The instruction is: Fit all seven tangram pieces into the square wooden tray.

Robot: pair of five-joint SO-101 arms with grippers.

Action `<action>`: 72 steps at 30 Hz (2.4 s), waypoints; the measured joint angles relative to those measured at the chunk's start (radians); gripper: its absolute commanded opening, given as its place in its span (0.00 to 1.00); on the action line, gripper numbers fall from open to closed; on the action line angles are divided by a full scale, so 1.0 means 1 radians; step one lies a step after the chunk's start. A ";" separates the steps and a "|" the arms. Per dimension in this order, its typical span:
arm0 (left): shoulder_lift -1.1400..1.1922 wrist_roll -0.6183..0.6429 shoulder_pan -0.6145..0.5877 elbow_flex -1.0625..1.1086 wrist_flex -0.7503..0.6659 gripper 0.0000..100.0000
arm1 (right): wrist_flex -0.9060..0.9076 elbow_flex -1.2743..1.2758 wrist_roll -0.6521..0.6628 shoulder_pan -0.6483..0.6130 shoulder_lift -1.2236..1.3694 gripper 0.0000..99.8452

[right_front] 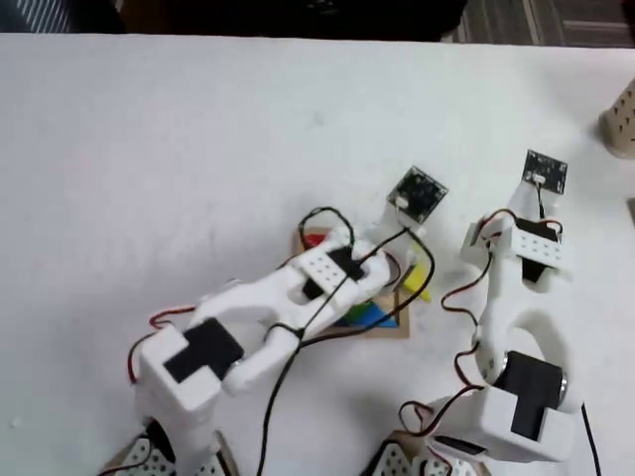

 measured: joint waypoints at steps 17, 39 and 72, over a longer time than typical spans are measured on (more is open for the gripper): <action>-0.273 0.000 -0.072 0.247 -0.084 0.02 | 0.092 0.009 0.063 -0.247 0.000 0.02; -0.196 0.002 -0.009 0.221 -0.258 0.02 | 0.157 -0.052 -0.051 -0.046 0.000 0.02; -0.359 0.003 0.048 0.338 -0.092 0.02 | 0.141 -0.094 -0.058 -0.037 0.098 0.02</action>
